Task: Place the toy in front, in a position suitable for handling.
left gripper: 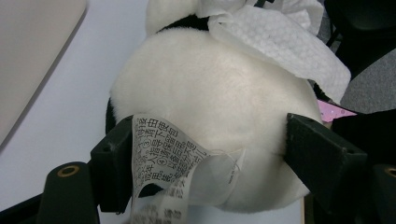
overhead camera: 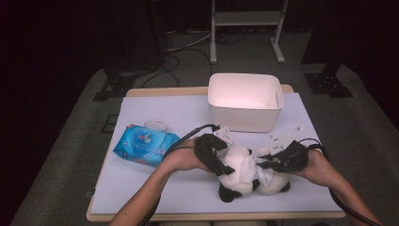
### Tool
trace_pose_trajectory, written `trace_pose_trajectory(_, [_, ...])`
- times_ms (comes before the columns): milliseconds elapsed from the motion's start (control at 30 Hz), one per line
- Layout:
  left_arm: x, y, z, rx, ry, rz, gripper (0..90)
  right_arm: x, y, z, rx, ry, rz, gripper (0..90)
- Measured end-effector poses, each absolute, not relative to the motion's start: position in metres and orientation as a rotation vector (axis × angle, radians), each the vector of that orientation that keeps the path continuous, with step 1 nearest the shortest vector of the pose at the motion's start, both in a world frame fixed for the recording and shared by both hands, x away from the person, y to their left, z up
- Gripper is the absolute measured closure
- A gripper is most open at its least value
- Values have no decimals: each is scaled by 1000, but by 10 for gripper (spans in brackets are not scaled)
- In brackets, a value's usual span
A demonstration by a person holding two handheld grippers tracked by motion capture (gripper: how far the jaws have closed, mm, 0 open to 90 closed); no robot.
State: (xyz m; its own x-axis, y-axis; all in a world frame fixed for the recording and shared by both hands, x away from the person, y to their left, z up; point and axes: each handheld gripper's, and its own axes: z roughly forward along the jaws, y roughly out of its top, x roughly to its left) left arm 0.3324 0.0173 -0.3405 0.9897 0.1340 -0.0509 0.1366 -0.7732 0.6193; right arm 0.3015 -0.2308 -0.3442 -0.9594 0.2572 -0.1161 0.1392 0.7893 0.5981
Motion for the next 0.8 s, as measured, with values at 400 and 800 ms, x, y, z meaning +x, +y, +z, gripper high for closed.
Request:
trace_pose_trajectory(400, [334,19,-346,2469,206,-3,241,317,-198,-331,208,2819,887,788])
trace_pose_trajectory(800, [335,23,-348,2459,218,5,249,331,-170,-325,149,2835,923,789])
